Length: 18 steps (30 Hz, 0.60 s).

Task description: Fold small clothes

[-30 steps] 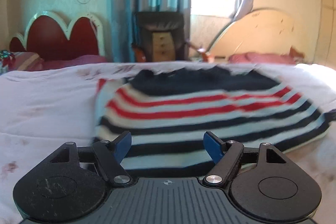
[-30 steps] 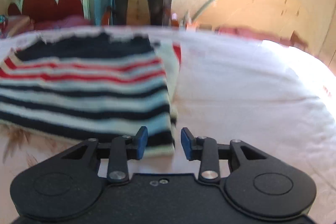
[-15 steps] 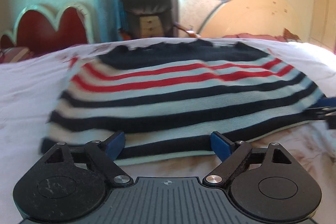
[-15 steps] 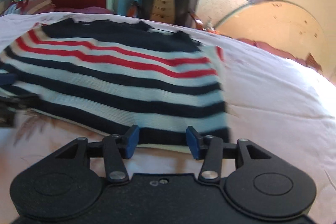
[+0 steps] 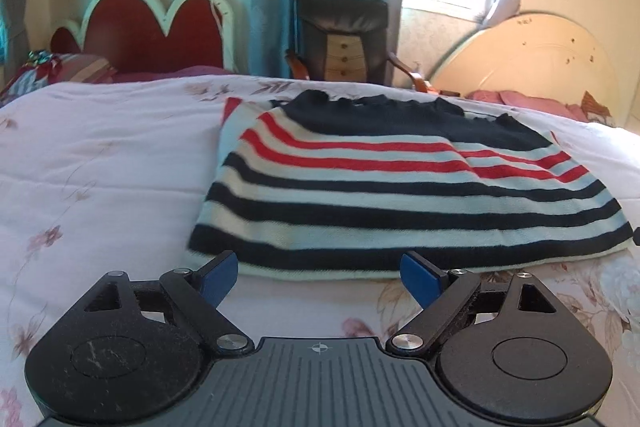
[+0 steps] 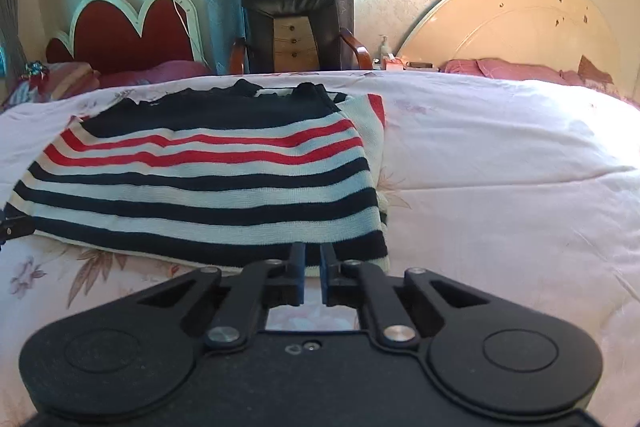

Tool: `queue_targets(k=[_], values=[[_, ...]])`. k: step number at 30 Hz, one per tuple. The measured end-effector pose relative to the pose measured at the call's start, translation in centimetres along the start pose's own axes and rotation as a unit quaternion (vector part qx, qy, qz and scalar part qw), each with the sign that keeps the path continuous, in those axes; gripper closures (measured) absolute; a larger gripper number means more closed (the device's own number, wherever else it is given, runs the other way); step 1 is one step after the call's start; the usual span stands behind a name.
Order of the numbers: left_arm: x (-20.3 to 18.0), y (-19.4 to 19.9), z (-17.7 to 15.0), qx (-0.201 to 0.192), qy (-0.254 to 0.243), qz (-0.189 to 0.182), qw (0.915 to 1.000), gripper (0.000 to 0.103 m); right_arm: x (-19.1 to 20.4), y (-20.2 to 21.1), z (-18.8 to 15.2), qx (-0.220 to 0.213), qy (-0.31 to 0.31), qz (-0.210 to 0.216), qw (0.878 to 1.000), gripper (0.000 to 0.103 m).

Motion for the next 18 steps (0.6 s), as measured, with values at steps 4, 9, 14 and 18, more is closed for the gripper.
queue_targets(k=[4,9,14,18], values=[[1.2,0.2,-0.9,0.013,0.027,0.008,0.9995,0.015,-0.3,0.4,0.0,-0.003,-0.020,0.010,1.000,0.095],[2.3,-0.5,-1.8,0.023,0.060,0.012,0.9978,0.016,1.4,0.4,0.4,-0.008,-0.009,0.029,1.000,0.095],[4.8,-1.7,-2.3,0.014,0.183,-0.028,0.9827,0.016,3.0,-0.5,1.1,-0.009,-0.009,0.046,0.999,0.095],[6.8,-3.3,-2.2,-0.005,0.294,-0.069,0.9533,0.016,4.2,-1.7,1.6,-0.007,-0.010,0.058,0.998,0.095]])
Point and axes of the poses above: each gripper's, at about its wrist camera, not at the fingertips, and y roughly against the way its jaws point, x to its left, z to its top, the point moved 4 cm from there along -y, roughly the way its jaws point, and after that the axes turned 4 degrees about -x, right-handed, at the moved point
